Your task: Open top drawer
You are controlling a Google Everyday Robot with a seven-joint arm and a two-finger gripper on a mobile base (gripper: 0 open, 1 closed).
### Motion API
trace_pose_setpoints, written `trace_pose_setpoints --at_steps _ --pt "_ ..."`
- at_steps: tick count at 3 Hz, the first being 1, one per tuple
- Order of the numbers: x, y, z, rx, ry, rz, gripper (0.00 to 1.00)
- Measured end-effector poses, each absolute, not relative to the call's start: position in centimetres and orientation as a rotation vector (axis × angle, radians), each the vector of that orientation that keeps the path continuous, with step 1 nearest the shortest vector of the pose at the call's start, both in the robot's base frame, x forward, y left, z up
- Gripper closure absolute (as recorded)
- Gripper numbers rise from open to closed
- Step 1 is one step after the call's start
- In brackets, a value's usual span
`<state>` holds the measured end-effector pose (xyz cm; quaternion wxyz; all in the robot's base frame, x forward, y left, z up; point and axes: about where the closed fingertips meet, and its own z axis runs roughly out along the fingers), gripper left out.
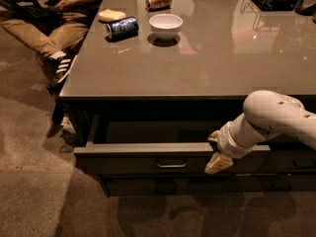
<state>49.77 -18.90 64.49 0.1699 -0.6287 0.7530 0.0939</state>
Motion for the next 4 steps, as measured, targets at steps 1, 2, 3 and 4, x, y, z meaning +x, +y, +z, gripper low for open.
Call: trace_pose_setpoints --at_steps 1,2,3,4 --pt "47.6 -18.8 64.9 -1.769 2.164 0.278 0.61" --pt "43.5 -18.3 64.8 -1.729 2.195 0.328 0.92" --pt "42.7 -18.3 64.7 -1.716 2.203 0.337 1.0" --pt "42.7 -18.4 64.7 -1.716 2.203 0.337 0.83"
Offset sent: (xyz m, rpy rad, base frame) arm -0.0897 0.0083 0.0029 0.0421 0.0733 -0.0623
